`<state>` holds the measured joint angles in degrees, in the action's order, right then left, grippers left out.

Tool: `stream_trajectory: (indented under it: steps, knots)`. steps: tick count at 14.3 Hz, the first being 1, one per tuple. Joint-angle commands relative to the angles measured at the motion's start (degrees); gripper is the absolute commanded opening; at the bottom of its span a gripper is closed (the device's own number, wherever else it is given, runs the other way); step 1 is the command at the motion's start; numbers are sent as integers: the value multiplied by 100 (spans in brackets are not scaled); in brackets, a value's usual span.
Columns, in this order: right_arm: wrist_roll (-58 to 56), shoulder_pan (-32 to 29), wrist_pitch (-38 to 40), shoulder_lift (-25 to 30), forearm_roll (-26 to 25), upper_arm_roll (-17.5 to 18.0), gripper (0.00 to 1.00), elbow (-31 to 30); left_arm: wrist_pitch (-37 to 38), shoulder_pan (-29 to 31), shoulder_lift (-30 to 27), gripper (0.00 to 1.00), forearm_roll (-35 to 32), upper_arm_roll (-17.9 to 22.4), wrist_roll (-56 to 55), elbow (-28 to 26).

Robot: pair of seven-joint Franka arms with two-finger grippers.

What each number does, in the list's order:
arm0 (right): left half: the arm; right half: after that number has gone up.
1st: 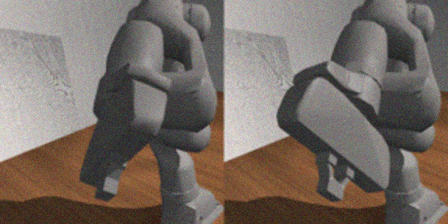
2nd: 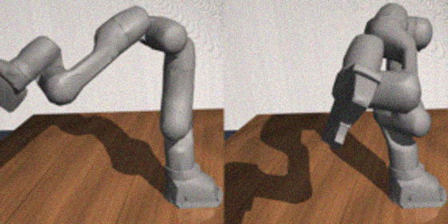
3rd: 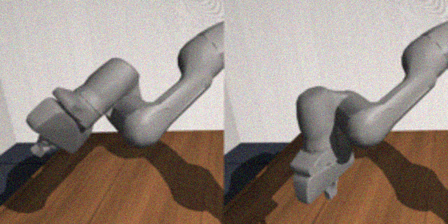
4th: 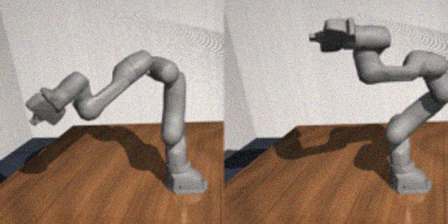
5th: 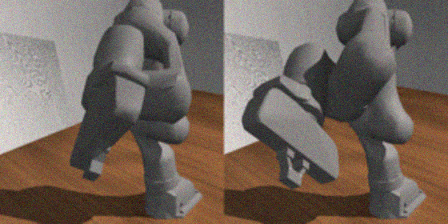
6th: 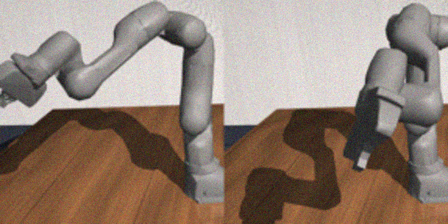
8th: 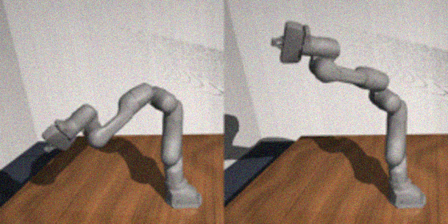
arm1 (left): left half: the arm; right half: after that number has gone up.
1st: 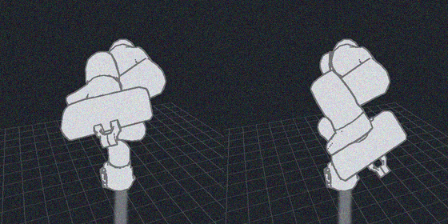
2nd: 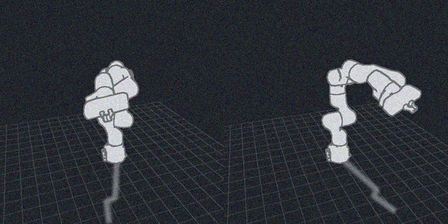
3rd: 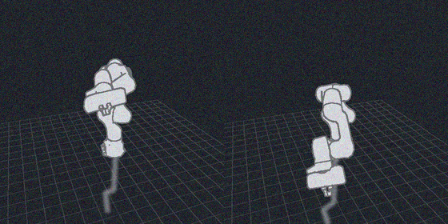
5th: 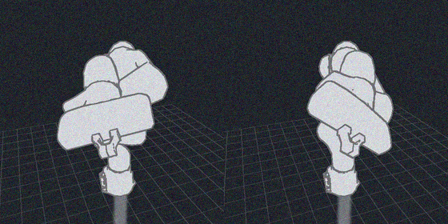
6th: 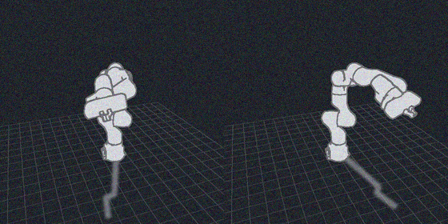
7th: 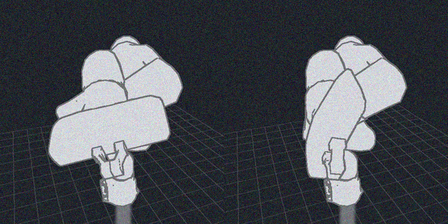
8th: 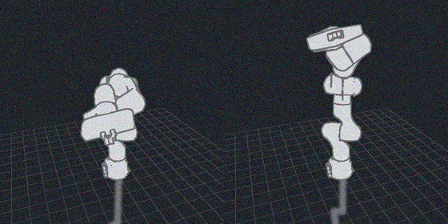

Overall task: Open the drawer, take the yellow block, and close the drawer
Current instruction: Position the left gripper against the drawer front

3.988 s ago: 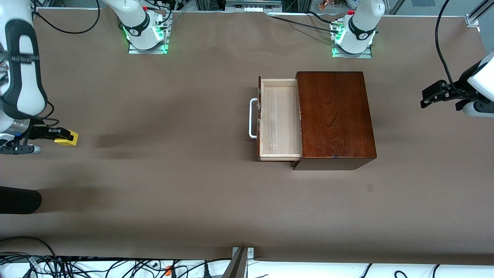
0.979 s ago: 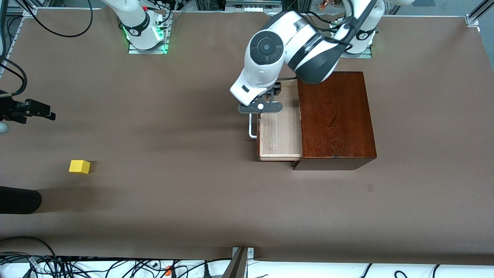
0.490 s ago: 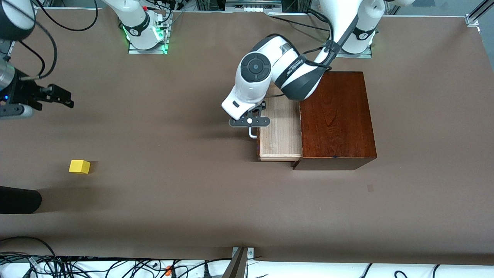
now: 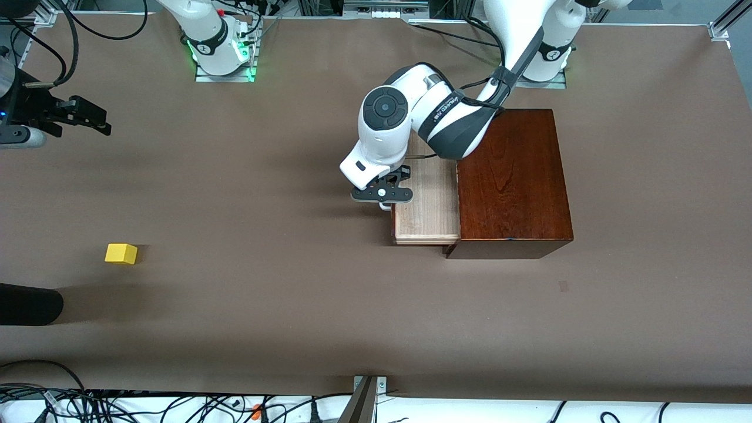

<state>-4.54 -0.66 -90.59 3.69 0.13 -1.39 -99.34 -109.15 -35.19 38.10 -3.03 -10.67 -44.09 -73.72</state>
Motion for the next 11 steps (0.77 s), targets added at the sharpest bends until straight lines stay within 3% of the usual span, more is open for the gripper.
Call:
stream_trajectory:
  steps: [1, 6, 11]
  knots:
    - [85, -136, 138, 27, -74, 122, 100, 125, 104, -85, 92, 0, -365, 30, 102, 165]
    - [498, -136, 200, 27, -65, 122, 100, 134, 113, -23, 127, 0, -444, 65, 486, 139]
    - [586, -136, 199, -149, -13, 86, 100, 406, 139, -14, 119, 0, -567, 390, 997, 121]
